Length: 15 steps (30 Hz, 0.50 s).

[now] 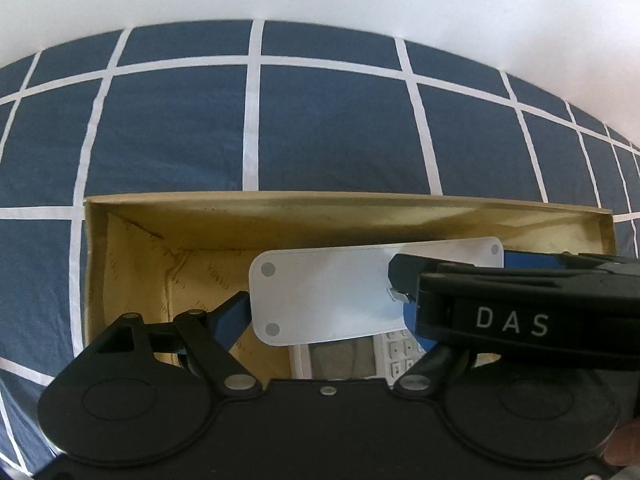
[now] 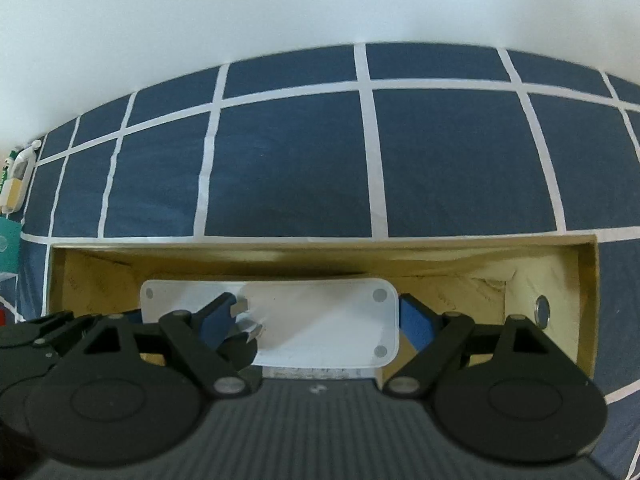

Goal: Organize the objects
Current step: 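Lift the plug board with the right tool and carry it over the box, then lower the plug board into the box and open the right tool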

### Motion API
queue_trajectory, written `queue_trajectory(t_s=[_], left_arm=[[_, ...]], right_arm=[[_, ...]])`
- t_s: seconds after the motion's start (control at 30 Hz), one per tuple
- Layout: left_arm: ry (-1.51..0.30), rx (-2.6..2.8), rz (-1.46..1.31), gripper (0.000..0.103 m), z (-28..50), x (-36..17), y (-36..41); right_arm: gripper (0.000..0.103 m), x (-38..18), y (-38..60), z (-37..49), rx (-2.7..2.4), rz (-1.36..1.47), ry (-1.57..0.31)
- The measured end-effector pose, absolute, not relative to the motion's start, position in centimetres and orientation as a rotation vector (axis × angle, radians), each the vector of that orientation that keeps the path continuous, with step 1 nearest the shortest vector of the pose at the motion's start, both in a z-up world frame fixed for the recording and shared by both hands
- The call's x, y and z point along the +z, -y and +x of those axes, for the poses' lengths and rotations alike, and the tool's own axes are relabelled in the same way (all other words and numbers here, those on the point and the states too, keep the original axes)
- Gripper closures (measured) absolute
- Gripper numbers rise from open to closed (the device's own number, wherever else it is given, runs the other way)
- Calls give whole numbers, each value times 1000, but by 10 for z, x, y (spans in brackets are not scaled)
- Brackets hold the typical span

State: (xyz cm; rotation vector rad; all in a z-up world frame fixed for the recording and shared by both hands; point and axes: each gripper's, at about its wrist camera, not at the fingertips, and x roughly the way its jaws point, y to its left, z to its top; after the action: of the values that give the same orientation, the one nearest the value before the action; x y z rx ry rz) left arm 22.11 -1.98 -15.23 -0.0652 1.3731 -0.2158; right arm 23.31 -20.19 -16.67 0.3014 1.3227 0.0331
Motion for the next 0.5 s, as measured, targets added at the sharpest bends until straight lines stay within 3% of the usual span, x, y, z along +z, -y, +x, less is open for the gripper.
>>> queue_trajectory(t_s=[0.5], left_arm=[[-1377, -219, -90, 23, 233, -150, 16]], right_arm=[[16, -165, 210, 242, -5, 375, -1321]])
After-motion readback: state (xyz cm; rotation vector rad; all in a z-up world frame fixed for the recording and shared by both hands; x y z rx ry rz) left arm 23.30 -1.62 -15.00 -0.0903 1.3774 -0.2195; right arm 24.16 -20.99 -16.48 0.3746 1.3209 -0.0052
